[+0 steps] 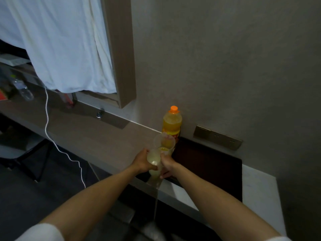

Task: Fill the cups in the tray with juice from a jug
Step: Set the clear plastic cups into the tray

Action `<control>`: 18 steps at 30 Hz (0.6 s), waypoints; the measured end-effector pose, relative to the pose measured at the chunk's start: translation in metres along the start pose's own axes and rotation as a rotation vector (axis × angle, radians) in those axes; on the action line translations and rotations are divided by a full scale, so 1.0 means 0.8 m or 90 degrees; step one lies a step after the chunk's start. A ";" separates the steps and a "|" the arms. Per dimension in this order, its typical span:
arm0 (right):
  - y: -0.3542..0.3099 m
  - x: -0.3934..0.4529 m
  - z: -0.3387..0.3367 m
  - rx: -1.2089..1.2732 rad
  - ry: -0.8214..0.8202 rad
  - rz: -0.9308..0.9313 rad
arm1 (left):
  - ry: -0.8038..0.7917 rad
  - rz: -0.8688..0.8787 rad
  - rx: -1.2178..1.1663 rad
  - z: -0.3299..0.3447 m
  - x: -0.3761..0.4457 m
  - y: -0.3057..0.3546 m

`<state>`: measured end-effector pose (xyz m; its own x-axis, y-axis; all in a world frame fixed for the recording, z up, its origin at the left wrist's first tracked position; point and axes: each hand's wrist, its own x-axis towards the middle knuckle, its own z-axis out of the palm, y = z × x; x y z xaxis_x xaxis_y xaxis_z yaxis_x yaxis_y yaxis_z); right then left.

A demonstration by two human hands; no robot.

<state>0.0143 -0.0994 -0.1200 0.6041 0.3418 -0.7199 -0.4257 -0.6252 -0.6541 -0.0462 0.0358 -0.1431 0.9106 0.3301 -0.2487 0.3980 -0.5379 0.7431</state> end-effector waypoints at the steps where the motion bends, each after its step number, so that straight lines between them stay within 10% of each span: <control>1: 0.002 0.004 -0.001 0.005 -0.005 -0.003 | -0.017 -0.008 -0.005 0.003 0.004 -0.005; 11: 0.012 0.021 -0.007 0.177 -0.004 -0.004 | -0.121 -0.026 -0.071 0.074 0.110 -0.120; 18: 0.021 0.032 -0.022 0.230 -0.022 -0.009 | -0.169 0.014 -0.038 0.046 0.076 -0.056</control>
<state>0.0343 -0.1131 -0.1452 0.5909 0.3766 -0.7135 -0.6314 -0.3346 -0.6996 -0.0044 0.0515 -0.2143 0.9197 0.1002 -0.3797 0.3772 -0.4942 0.7833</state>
